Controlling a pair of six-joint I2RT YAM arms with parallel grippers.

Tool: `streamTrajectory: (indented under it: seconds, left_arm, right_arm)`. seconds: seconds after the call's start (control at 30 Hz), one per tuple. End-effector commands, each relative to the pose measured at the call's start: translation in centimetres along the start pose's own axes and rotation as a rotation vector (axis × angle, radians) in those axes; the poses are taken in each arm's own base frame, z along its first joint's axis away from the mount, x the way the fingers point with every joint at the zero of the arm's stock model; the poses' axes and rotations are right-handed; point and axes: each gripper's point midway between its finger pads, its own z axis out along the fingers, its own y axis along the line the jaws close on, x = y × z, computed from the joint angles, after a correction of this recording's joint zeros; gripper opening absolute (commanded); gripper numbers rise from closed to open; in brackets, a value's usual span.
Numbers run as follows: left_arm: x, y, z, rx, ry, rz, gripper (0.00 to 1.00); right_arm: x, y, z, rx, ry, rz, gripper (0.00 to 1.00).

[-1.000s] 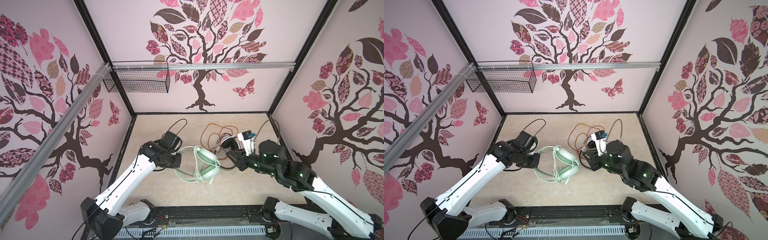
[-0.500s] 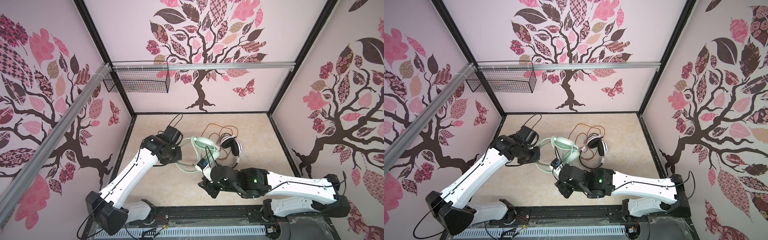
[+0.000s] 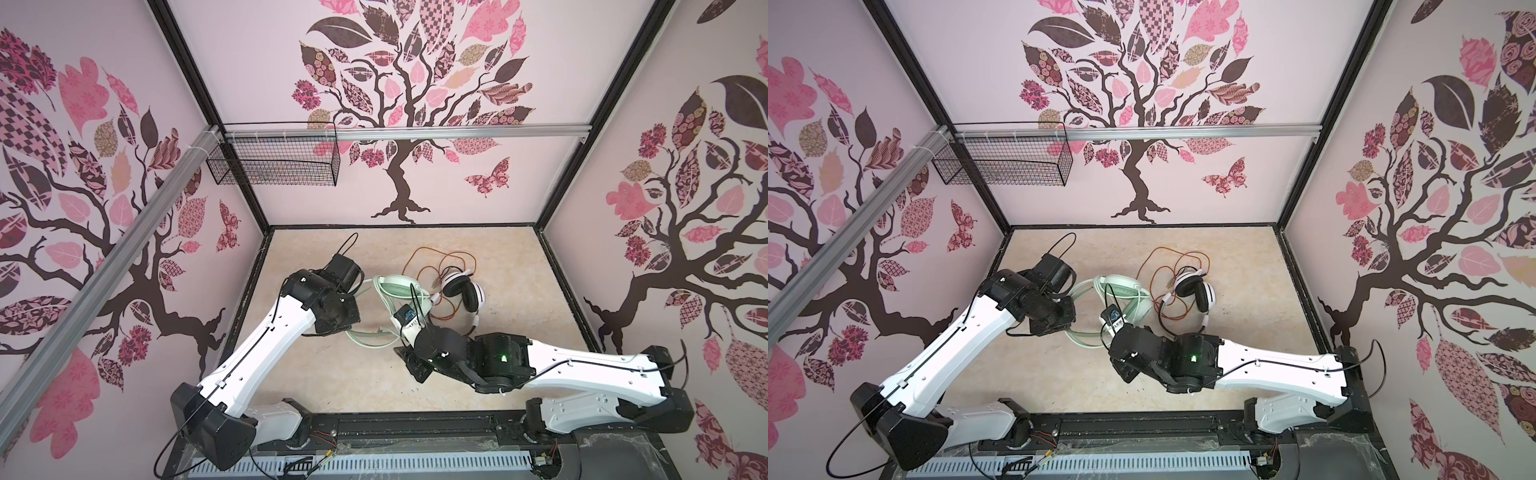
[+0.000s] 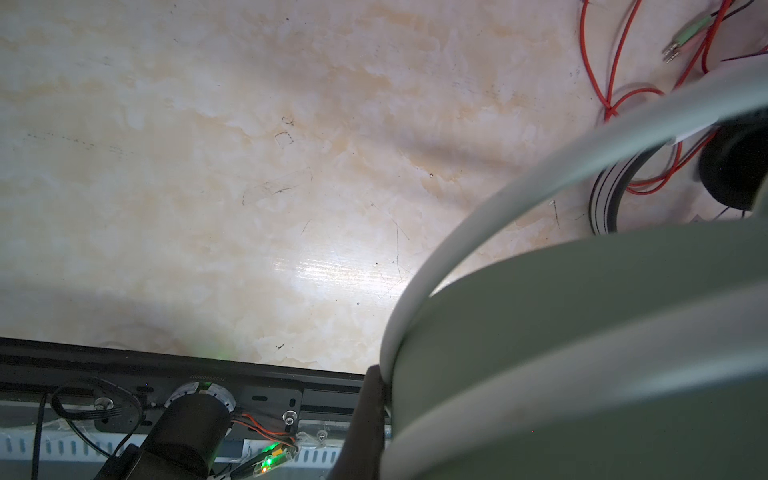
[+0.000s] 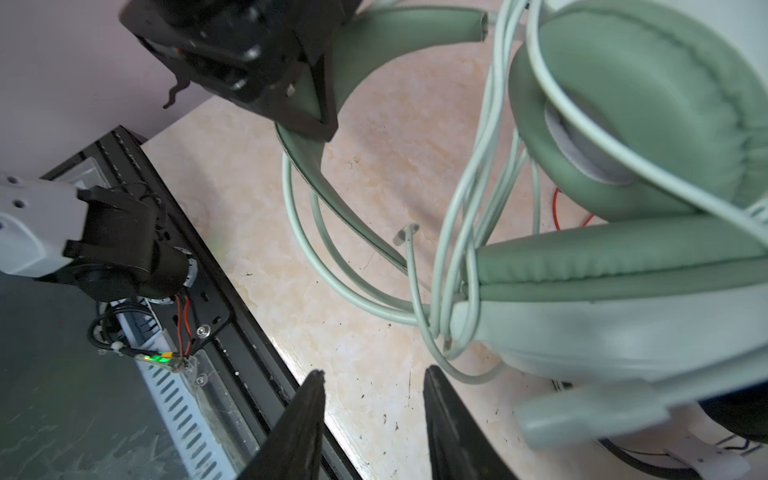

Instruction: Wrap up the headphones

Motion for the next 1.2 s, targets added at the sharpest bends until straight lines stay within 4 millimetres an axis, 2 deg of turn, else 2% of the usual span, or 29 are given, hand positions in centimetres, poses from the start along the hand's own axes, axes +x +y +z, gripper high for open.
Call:
streamTrajectory:
  seconds: [0.0, 0.1, 0.17, 0.23, 0.27, 0.53, 0.73, 0.93, 1.03, 1.1, 1.17]
  left_arm:
    - [-1.3, -1.3, -1.7, 0.077, -0.067, -0.027, 0.0]
    - [-1.2, -1.1, -1.7, 0.077, -0.069, -0.023, 0.0]
    - [-1.1, -1.0, -1.7, 0.077, -0.074, -0.022, 0.0]
    - [-1.1, -0.9, -1.8, 0.075, -0.078, -0.021, 0.0]
    - [-1.1, -0.9, -1.8, 0.075, -0.077, -0.02, 0.0]
    - [-1.4, -0.5, -1.7, 0.053, -0.095, -0.02, 0.0]
    - [-1.5, -0.5, -1.6, 0.051, -0.099, -0.023, 0.0]
    - [-1.4, -0.5, -1.7, 0.057, -0.098, -0.022, 0.0]
    - [-1.4, -0.5, -1.7, 0.06, -0.1, -0.019, 0.0]
    - [-1.3, -0.4, -1.6, 0.058, -0.1, -0.019, 0.0]
    - [-1.2, -0.3, -1.5, 0.058, -0.098, -0.018, 0.0]
  right_arm:
    - [-3.5, -0.4, -3.2, -0.102, -0.092, 0.109, 0.41]
    - [-5.2, -4.6, -4.9, -0.072, -0.16, 0.239, 0.4]
    - [-5.6, -7.1, -5.5, -0.01, -0.172, 0.288, 0.45]
    - [-5.4, -8.2, -5.4, 0.029, -0.157, 0.313, 0.52]
    - [-5.2, -8.4, -5.0, 0.037, -0.136, 0.324, 0.53]
    - [-4.0, -6.2, -1.6, -0.071, -0.042, 0.487, 0.53]
    - [-2.9, -3.6, -0.2, -0.224, -0.003, 0.548, 0.49]
    - [-3.7, -2.5, -0.9, -0.36, -0.113, 0.633, 0.43]
    - [-4.1, -2.7, -1.2, -0.378, -0.155, 0.665, 0.35]
    - [-4.7, -3.1, -1.7, -0.368, -0.185, 0.673, 0.27]
    - [-5.5, -3.4, -2.3, -0.36, -0.221, 0.671, 0.24]
